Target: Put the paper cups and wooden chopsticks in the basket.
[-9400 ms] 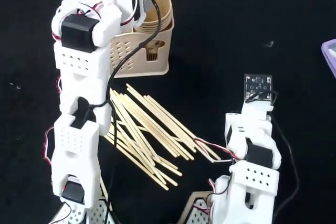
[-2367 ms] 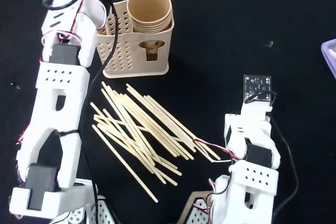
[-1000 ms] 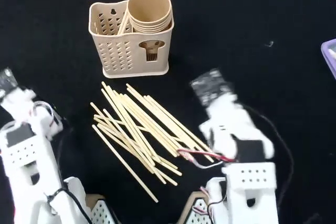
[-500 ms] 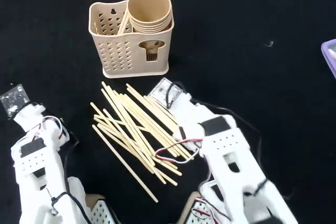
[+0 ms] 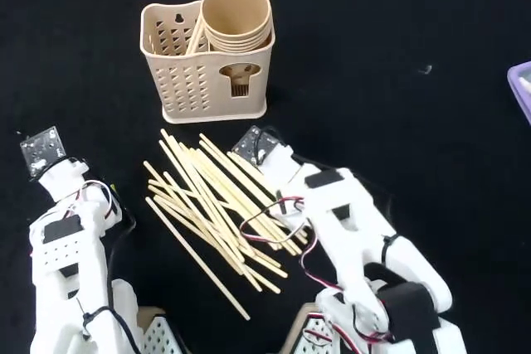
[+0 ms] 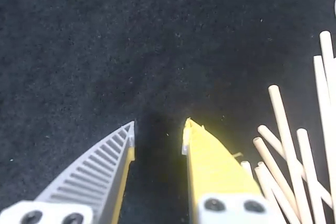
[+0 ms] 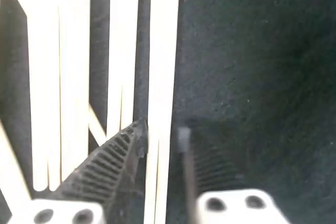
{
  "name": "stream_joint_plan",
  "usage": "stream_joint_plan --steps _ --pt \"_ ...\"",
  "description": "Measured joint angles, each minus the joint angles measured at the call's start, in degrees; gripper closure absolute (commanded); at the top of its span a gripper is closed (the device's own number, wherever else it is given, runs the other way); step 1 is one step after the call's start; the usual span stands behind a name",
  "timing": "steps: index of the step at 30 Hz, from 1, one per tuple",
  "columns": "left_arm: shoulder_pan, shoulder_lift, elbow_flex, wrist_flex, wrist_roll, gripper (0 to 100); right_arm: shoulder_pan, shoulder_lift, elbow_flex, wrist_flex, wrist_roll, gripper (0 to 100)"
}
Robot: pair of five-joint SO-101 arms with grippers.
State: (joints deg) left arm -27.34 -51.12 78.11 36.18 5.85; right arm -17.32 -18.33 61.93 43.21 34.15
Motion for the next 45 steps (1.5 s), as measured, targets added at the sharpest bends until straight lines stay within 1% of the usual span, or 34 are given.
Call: stream_joint_plan --steps 3,10,15,19,21,26,29,31,34,36,40,43,45 --pt "0.0 0.0 0.0 0.0 0.0 85 2.3 0.1 -1.1 2.2 2.2 98.8" --pt "0.3 0.0 0.0 0.0 0.0 85 14.0 -2.0 -6.6 12.1 8.0 98.8" --pt "0.4 0.0 0.0 0.0 0.0 85 18.5 -6.5 -7.2 16.3 12.0 98.8" --pt "0.4 0.0 0.0 0.0 0.0 85 23.8 -7.6 -7.3 16.4 16.4 98.8" --pt "0.4 0.0 0.0 0.0 0.0 85 24.9 -7.7 -6.8 14.7 17.3 98.8" --pt "0.4 0.0 0.0 0.0 0.0 85 25.1 -7.7 -1.3 9.1 17.8 98.7" --pt "0.4 0.0 0.0 0.0 0.0 85 25.4 -7.7 1.4 7.8 17.8 97.9" --pt "0.4 0.0 0.0 0.0 0.0 85 25.9 -7.7 1.7 7.6 17.8 92.0" --pt "0.4 0.0 0.0 0.0 0.0 85 25.9 -7.7 1.7 7.1 17.8 79.3" --pt "0.4 0.0 0.0 0.0 0.0 85 25.8 -7.7 1.7 7.1 16.4 73.7" --pt "0.4 0.0 0.0 0.0 0.0 85 20.2 -7.7 -0.2 7.1 9.4 72.7" --pt "0.4 0.0 0.0 0.0 0.0 85 13.3 -7.7 -2.7 7.1 3.9 72.7" --pt "0.4 0.0 0.0 0.0 0.0 85 9.8 -6.7 -4.9 6.2 1.5 72.7"
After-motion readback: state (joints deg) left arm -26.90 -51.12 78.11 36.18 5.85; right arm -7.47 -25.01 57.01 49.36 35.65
